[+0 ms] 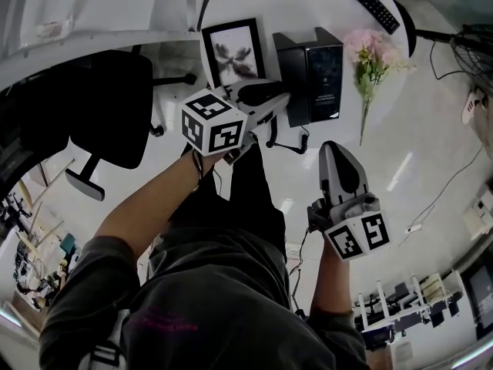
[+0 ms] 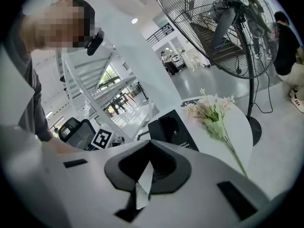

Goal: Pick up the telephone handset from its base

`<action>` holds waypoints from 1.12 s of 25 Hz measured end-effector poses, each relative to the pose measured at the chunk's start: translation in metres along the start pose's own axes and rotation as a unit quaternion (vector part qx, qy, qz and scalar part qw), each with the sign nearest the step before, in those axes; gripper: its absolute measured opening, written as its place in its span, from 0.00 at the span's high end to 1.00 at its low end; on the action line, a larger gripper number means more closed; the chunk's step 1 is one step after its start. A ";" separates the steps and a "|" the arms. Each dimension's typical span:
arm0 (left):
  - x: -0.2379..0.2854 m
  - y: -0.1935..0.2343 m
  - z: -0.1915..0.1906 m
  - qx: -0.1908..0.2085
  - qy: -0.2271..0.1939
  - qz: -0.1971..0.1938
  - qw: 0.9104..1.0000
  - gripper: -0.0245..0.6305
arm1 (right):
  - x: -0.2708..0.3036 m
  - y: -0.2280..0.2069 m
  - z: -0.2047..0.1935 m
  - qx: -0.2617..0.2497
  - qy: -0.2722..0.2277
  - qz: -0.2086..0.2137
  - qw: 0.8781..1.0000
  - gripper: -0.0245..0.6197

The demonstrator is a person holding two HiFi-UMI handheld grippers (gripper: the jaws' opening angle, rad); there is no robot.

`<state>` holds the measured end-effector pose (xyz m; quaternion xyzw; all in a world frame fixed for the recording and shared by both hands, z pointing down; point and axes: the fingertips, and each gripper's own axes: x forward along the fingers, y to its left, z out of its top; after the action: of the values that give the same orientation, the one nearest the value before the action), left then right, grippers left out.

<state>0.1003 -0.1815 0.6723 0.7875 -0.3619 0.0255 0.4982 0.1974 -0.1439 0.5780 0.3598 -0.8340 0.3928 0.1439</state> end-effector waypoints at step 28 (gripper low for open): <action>-0.008 -0.032 0.020 -0.003 -0.006 -0.049 0.999 0.85 | -0.014 0.004 0.025 0.014 -0.031 -0.009 0.999 0.93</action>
<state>0.1067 -0.1854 0.6344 0.8029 -0.3262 -0.0047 0.4988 0.2051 -0.1543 0.5520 0.3810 -0.8295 0.3916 0.1160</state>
